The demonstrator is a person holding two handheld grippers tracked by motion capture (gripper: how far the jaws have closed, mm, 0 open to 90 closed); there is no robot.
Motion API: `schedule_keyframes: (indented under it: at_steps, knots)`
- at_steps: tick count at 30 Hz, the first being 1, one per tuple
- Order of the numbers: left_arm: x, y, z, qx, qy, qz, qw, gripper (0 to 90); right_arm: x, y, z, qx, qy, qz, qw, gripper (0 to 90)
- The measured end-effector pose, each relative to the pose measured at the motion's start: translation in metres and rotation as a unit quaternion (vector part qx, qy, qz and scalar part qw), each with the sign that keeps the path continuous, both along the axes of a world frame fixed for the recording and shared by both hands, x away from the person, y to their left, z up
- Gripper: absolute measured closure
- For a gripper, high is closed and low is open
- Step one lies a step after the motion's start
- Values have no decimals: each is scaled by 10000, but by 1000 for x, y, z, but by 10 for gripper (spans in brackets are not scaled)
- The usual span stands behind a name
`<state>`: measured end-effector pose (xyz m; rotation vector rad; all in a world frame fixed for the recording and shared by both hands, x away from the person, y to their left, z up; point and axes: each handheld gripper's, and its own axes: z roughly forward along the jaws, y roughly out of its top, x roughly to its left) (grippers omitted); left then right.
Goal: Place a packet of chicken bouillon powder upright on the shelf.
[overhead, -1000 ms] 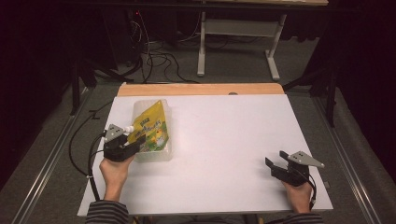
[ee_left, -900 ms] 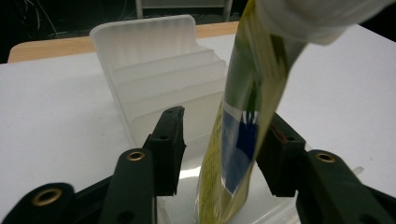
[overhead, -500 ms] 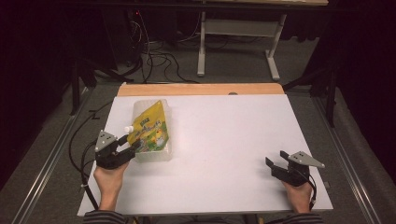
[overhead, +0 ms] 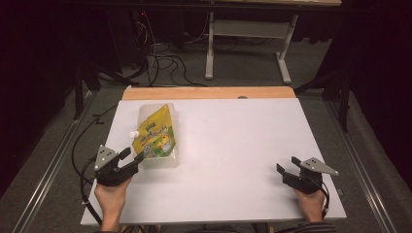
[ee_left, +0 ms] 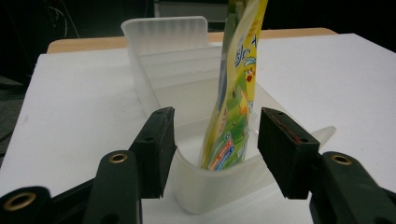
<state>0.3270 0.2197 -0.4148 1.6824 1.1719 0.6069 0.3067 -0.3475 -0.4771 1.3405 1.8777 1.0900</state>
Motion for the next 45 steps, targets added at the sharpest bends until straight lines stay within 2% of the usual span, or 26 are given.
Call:
schedule_keyframes:
  at_steps: [5, 7, 10, 11, 14, 21, 23, 26, 45]
  knots:
    - [-15, -1, -6, -82, -14, -24, 10000, 461, 1, 0, 0, -4, 40, -21, 10000, 322]
    - [-20, -1, -8, -188, -4, -95, 9998, 460, 2, 0, 0, 6, 74, -34, 10000, 321]
    - [-24, -5, -10, -120, -3, -204, 9997, 461, 1, 0, 0, 8, 59, 24, 10000, 323]
    - [-25, -10, -13, -98, 29, -318, 9994, 459, 2, 0, 0, -25, 74, 37, 10000, 324]
    - [-26, -15, -16, -52, 50, -394, 9992, 453, 2, 0, 0, -14, 78, 28, 10000, 325]
    - [-26, -32, -22, -80, 100, -671, 9977, 432, 1, 1, 0, -35, 83, 34, 10000, 325]
    - [-24, -39, -25, -139, 138, -826, 9964, 416, 1, 0, 0, -16, 79, 24, 10000, 325]
    - [-22, -47, -27, -100, 202, -960, 9951, 413, 2, 0, 0, -12, 72, 23, 10000, 325]
    - [-6, -82, -35, 7, 417, -1351, 9899, 410, 3, 0, 0, -4, 156, 56, 9999, 326]
